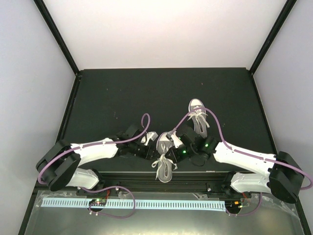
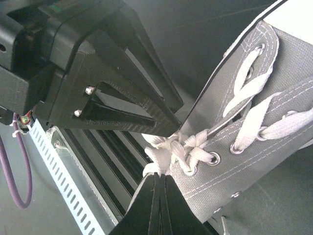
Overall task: Tie the shoes
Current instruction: Cross the shoelace with the shoelace.
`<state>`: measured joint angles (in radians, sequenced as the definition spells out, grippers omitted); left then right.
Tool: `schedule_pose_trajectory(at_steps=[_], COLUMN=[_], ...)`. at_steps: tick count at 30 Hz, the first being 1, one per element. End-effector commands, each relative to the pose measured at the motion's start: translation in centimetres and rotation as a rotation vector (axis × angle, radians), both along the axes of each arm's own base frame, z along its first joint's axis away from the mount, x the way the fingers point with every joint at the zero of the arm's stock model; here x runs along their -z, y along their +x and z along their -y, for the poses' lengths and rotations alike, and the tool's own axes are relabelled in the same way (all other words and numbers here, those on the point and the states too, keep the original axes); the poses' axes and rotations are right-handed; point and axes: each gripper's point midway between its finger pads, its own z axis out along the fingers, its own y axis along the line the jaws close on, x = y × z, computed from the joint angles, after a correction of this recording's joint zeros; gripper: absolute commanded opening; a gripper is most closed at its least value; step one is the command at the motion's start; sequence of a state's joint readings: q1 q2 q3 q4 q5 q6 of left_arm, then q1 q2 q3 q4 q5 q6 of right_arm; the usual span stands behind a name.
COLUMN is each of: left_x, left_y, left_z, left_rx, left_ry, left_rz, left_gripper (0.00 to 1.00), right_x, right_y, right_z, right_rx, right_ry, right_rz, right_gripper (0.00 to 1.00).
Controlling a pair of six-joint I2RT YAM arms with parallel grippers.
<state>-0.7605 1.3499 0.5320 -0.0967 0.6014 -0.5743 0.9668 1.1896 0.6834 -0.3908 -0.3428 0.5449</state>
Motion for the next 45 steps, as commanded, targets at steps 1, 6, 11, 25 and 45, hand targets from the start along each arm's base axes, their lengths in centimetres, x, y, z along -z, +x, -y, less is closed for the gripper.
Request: schedule_pose_trajectory(at_steps=[1,6,11,25,45], left_x=[0.1,0.3,0.0,-0.4,-2.3], left_y=[0.6,0.0,-0.3,-1.3,0.3], left_z=[0.2,0.4,0.7,1.7,1.0], left_rx=[-0.014,0.019,0.055,0.116,0.013], left_ry=[-0.012,-0.033,-0.059,-0.132,-0.127], left_rz=[0.016,0.005,0.017,-0.012,0.095], left_gripper=[0.24,0.22,0.23,0.26,0.02], right_x=[-0.4,0.1,0.2,0.3,-0.7], right_y=[-0.1,-0.4,-0.5,-0.4,0.4], right_z=[0.3,0.9,0.9,1.1,0.7], right_rx=[0.010,0.013,0.016,0.025,0.047], right_ry=[0.020,0.005,0.007,0.004,0.013], right_rz=[0.003,-0.002,-0.006,-0.006,0.022], right_gripper=[0.02,0.02,0.02,0.02,0.02])
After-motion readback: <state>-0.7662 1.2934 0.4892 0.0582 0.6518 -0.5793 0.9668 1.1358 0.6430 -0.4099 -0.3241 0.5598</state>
